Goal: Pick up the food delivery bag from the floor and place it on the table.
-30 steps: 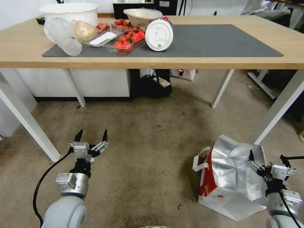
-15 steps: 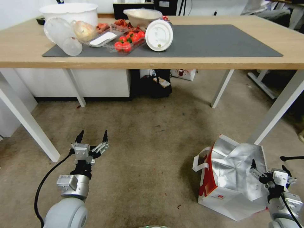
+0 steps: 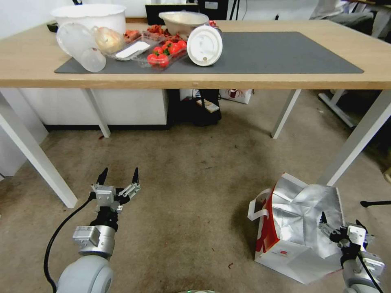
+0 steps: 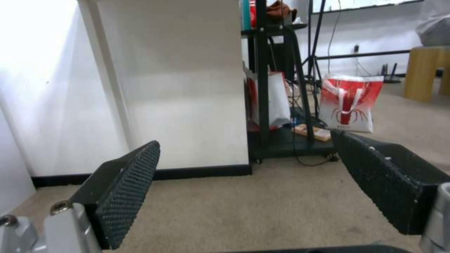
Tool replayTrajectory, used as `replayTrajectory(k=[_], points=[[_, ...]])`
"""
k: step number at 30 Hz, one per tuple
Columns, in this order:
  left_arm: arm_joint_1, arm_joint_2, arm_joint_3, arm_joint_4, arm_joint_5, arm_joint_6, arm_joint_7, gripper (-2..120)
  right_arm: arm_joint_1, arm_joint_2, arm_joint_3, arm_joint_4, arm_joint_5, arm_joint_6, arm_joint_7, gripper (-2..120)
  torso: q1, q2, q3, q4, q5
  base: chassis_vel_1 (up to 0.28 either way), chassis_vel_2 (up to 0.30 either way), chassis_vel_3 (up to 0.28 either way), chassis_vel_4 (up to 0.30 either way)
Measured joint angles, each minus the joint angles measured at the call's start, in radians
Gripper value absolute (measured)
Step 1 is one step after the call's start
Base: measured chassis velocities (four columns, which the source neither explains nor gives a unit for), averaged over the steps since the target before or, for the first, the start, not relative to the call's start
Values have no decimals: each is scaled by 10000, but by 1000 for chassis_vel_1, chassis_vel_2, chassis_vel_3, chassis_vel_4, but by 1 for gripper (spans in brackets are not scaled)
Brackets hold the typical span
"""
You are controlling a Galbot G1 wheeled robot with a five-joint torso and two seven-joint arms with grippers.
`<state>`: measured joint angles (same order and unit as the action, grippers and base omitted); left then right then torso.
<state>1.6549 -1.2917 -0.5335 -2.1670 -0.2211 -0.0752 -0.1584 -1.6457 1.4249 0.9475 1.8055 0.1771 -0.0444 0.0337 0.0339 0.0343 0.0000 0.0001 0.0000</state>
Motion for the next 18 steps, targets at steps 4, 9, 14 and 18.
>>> replayTrajectory(k=[4,9,14,18], points=[[-24,-18,25,50,12,-30,-93,93,-18,25,-44,-87,18,-51,8,59,0,0,0,0,0,0,0,0,0],[-102,1,21,49,-10,-21,-104,93,-10,52,-85,-142,22,-62,24,41,0,0,0,-1,0,0,0,0,0],[-151,20,10,77,-43,-3,-107,93,15,60,-96,-142,35,-64,41,25,0,1,0,0,0,0,0,0,0],[-165,20,14,110,-55,-2,-135,93,19,77,-114,-146,36,-64,64,11,0,1,0,0,0,0,0,0,0]])
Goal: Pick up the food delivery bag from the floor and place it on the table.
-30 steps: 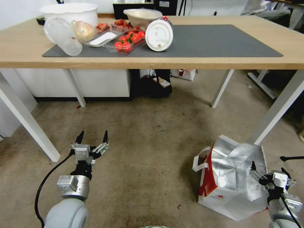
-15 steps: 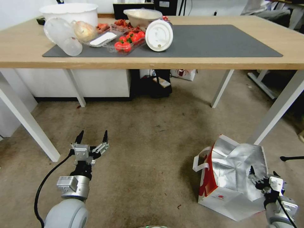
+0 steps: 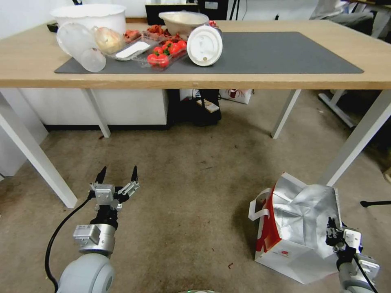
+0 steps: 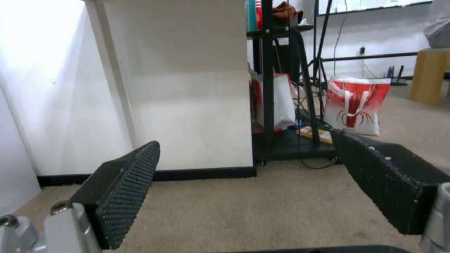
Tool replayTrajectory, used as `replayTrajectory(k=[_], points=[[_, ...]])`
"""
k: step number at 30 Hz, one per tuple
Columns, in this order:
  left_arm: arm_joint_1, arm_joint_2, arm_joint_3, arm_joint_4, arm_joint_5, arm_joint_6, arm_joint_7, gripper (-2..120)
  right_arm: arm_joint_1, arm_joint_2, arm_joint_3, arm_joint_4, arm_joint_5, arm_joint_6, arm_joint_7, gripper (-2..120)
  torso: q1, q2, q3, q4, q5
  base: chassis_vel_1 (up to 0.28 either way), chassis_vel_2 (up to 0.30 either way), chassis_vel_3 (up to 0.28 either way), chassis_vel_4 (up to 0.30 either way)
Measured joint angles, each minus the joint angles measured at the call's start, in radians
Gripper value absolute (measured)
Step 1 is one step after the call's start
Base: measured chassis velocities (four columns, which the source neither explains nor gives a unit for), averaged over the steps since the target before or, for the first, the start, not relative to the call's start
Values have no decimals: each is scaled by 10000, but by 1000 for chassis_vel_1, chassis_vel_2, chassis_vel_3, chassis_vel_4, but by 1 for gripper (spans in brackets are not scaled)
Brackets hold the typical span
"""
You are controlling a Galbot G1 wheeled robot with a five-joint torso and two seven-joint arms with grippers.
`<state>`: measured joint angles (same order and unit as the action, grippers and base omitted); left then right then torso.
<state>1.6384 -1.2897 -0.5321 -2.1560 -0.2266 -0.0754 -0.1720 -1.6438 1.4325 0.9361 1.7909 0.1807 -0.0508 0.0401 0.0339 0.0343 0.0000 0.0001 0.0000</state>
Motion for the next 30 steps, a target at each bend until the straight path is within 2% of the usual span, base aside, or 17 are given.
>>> replayTrajectory(k=[1,3,11,20,24,26,27,28,30], points=[[-10,0,8,36,-10,4,-7,92,-8,24,-30,-48,-21,40,20,3,0,0,0,0,0,0,0,0,0],[-25,3,10,55,-15,6,-13,92,-13,38,-52,-79,-40,77,33,0,0,0,0,0,-1,0,0,0,0],[-45,4,20,84,-24,13,-29,91,-58,53,-107,117,25,113,36,0,0,0,0,0,3,0,0,0,0],[-77,-47,18,134,-24,20,-44,93,-546,-10,-803,2079,622,141,-377,0,0,1,0,0,-2,0,0,0,0],[-138,-65,-24,137,-164,14,-66,93,-764,-363,-1316,3036,648,82,-798,0,0,1,0,0,-1,0,0,0,0],[-158,-45,-107,130,-276,9,-64,93,-909,-749,-1525,3503,763,-2,-1239,0,0,1,0,-1,1,0,0,0,0],[-172,-5,-168,123,-348,1,-54,93,-974,-1177,-1617,3950,950,-108,-1698,0,0,1,0,0,1,0,0,0,0],[-172,-5,-168,123,-348,1,-54,93,-974,-1177,-1617,3950,950,-108,-1698,0,0,1,0,0,1,0,0,0,0],[-205,26,-214,122,-399,-25,-46,93,-965,-1683,-1629,4395,1271,-333,-2049,0,1,1,0,1,-1,0,0,0,0]])
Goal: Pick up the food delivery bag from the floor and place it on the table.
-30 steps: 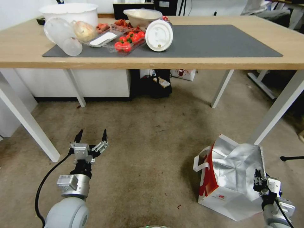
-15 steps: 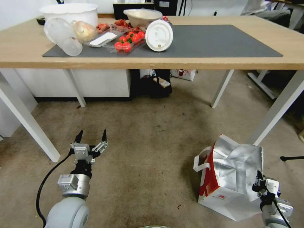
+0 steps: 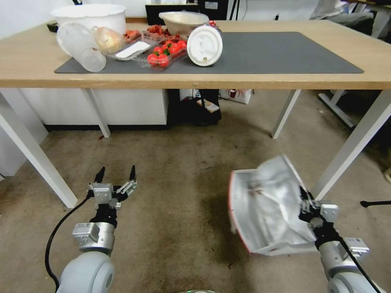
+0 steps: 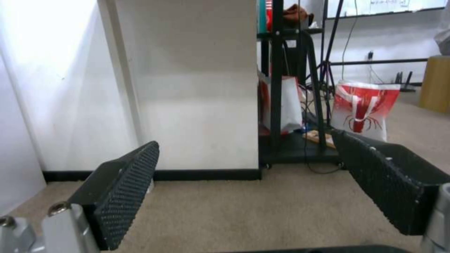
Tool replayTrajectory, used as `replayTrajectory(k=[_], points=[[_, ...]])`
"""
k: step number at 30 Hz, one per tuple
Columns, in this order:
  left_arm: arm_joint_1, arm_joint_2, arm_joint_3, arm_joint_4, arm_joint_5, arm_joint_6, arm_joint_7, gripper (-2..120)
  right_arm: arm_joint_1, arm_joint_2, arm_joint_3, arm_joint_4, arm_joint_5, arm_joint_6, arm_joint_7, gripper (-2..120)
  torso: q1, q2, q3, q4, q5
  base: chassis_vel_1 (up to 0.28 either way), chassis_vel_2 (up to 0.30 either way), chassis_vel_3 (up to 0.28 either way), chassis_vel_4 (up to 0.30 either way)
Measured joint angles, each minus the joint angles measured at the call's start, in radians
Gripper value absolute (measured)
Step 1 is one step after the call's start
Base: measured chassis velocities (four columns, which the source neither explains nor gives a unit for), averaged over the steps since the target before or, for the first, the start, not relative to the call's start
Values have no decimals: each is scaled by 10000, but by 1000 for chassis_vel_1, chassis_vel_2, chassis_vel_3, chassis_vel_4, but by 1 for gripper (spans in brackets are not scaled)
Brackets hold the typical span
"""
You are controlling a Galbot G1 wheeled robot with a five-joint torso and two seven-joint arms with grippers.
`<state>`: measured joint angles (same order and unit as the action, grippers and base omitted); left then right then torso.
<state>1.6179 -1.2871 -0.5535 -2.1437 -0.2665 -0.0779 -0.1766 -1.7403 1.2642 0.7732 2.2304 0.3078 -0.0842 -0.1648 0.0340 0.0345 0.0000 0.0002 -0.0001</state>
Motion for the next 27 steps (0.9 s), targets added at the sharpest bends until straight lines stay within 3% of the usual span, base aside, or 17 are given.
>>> replayTrajectory(k=[7,10,12,17,27], points=[[-95,-21,21,0,-20,-11,4,93,176,-1243,181,842,1190,-434,-931,0,0,0,1,-1,2,0,0,0,0],[-122,4,-18,15,-57,-11,-9,94,281,-1864,385,912,2008,-260,-2059,0,-1,0,3,-1,3,0,0,0,0],[-124,13,-40,17,-64,-10,-17,95,299,-1938,409,907,2097,-183,-2229,0,-1,0,3,-2,3,0,0,0,0],[-104,37,-130,-27,-92,-2,-77,95,480,-2494,671,634,3126,527,-4010,0,-1,0,6,-1,4,0,0,0,0],[-146,19,-153,-18,-116,-203,141,95,602,-2963,1153,610,4647,291,-5668,0,-1,0,9,-1,2,0,0,0,0]])
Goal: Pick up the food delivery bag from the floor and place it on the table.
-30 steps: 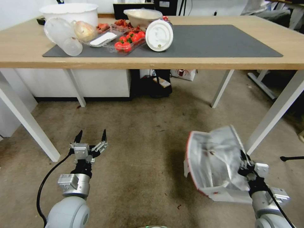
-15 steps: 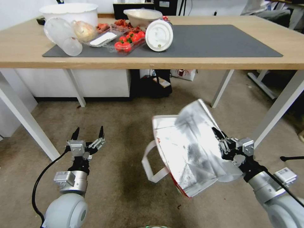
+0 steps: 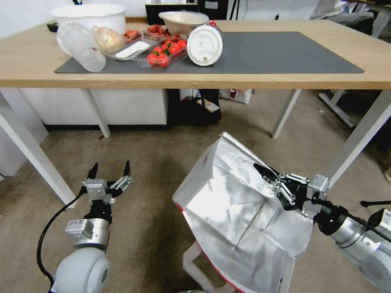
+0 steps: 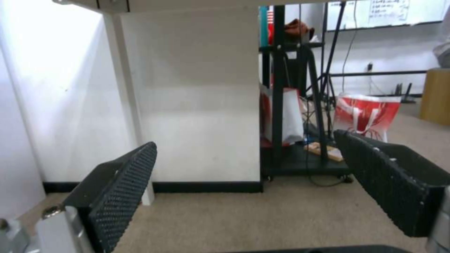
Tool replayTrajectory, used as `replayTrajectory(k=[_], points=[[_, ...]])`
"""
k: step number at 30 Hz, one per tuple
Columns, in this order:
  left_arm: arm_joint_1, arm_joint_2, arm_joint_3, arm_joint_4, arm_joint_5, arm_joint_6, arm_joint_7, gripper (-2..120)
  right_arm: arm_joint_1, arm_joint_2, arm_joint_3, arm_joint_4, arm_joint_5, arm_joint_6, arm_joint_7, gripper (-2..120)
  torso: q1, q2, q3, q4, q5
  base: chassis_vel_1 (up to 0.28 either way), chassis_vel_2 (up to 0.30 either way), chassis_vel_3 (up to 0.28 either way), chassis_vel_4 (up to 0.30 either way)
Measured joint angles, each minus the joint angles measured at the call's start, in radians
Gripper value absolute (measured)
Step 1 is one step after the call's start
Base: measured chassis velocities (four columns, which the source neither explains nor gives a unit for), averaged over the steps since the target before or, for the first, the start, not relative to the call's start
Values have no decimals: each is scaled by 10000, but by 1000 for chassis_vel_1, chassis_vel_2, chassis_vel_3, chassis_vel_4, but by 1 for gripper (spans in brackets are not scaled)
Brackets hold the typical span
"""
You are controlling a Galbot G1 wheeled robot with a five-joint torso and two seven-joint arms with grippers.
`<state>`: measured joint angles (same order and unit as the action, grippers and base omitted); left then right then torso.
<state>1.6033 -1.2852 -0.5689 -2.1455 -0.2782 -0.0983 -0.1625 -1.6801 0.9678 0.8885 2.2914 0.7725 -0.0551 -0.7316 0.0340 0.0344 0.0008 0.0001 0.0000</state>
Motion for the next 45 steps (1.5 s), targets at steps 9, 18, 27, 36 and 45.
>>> replayTrajectory(k=[9,18,27,36,45], points=[[-48,25,-32,-46,5,-61,154,99,153,-339,566,-112,1443,-564,-1563,0,0,0,2,0,1,0,0,0,0],[-29,81,-26,-118,-29,-57,234,100,270,-445,967,-343,1783,-831,-2723,0,0,0,3,0,0,0,0,0,0],[57,91,-30,-241,-419,0,697,100,253,-411,997,-378,1704,-837,-2929,0,9,97,83,-1,0,0,0,0,0],[82,130,-55,-276,-445,60,705,100,263,-415,1065,-526,1639,-857,-3104,0,18,468,447,-1,-1,0,0,0,0],[119,152,-66,-349,-415,158,674,100,284,-418,1109,-572,1637,-855,-3038,0,61,843,781,-1,-1,0,0,0,0]])
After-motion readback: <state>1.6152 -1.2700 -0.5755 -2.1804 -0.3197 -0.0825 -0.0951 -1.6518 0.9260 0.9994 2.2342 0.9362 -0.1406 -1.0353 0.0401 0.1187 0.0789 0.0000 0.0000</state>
